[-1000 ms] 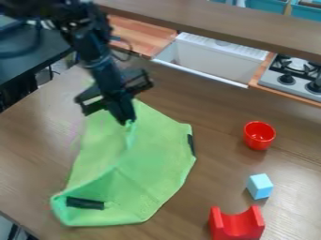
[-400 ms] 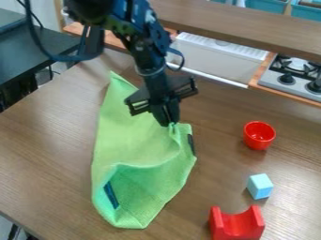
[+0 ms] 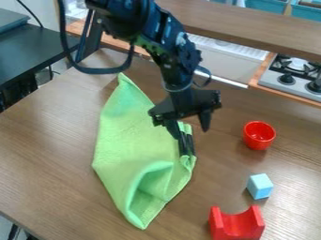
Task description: Fold the cloth from bottom left to top right
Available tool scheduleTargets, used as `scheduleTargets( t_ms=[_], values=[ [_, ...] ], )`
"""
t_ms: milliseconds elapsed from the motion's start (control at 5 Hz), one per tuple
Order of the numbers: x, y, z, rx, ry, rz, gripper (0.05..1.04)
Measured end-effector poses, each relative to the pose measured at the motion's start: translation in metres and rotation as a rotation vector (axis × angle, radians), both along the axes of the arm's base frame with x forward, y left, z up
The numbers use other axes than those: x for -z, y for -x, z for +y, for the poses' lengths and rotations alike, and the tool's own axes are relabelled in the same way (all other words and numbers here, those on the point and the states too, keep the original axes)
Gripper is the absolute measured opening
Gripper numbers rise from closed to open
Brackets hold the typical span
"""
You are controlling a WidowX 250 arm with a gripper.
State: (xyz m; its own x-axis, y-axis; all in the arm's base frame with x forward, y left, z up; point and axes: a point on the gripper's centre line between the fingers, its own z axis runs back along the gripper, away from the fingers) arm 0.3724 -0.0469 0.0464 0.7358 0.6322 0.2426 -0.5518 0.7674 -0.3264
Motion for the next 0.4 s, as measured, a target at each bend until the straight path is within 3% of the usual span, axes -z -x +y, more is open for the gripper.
scheduleTargets(
  t_ms=[200,400],
  values=[
    [-0.004,-0.009,-0.01,0.136,0.017,-0.033,0.997],
    [-0.02,-0.018,0.004,0.255,-0.029,-0.027,1.001]
  ],
)
